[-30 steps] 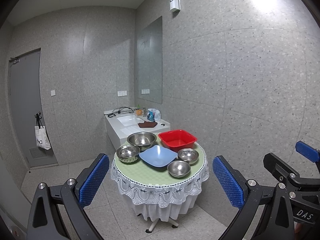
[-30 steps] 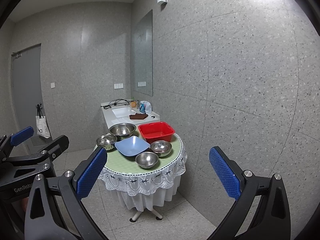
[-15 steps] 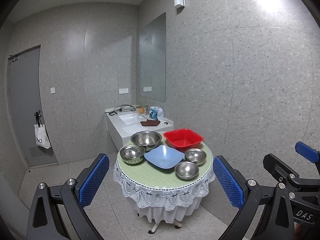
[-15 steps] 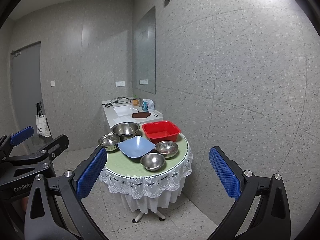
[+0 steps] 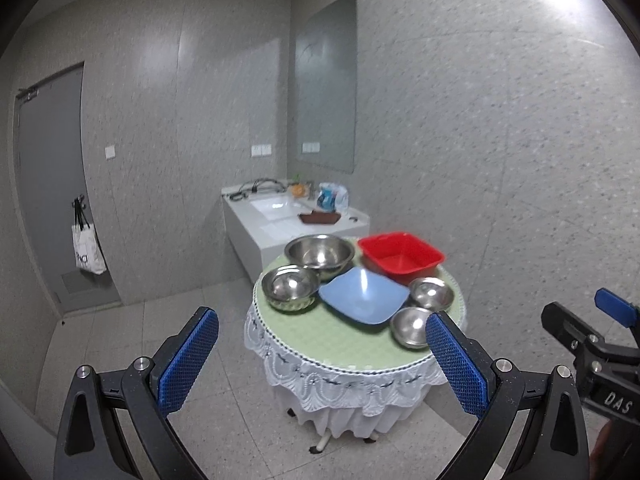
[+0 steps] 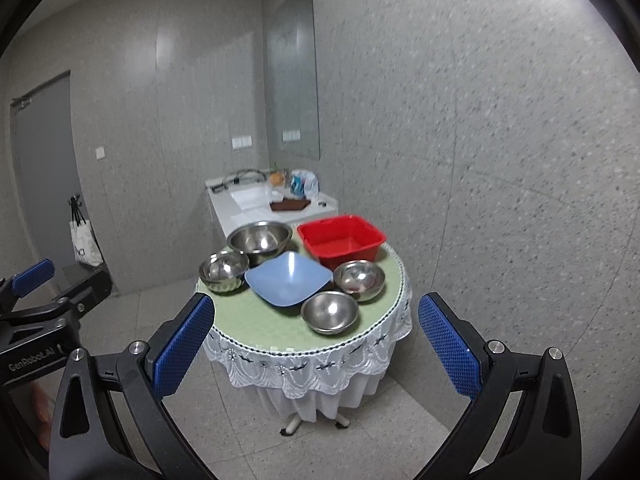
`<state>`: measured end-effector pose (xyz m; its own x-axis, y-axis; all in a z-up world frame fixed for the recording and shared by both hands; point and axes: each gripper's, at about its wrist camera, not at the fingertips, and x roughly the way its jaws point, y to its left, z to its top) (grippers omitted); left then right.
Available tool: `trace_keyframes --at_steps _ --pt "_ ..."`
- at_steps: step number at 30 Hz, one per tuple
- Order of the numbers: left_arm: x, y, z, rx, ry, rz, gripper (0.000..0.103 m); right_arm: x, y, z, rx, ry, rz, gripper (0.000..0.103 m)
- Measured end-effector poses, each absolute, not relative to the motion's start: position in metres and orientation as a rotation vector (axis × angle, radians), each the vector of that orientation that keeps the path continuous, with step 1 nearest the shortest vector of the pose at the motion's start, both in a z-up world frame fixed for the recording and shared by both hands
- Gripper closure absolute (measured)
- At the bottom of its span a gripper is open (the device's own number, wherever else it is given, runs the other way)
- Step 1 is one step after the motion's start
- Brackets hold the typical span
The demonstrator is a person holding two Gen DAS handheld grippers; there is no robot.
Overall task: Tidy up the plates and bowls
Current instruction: 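Move both grippers to the large steel bowl and grasp its rim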
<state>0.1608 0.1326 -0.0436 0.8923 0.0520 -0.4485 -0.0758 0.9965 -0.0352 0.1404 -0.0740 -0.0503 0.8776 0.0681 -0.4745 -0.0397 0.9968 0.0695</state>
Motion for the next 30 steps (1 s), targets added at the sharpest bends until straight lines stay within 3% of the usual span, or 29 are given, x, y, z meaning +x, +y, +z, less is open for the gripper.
trace_keyframes --at_steps 11,20,30 --pt "0.307 0.167 -0.066 -0.109 0.593 0.122 0.001 0.266 -0.048 -0.100 0.063 0.609 0.138 0.000" --pt "0.501 0.187 -0.070 -0.059 0.635 0.128 0.001 0.425 -0.027 -0.133 0.145 0.684 0.213 0.000" --pt "0.727 0.238 -0.125 -0.048 0.820 0.056 0.001 0.573 -0.003 -0.193 0.254 0.899 0.179 0.000"
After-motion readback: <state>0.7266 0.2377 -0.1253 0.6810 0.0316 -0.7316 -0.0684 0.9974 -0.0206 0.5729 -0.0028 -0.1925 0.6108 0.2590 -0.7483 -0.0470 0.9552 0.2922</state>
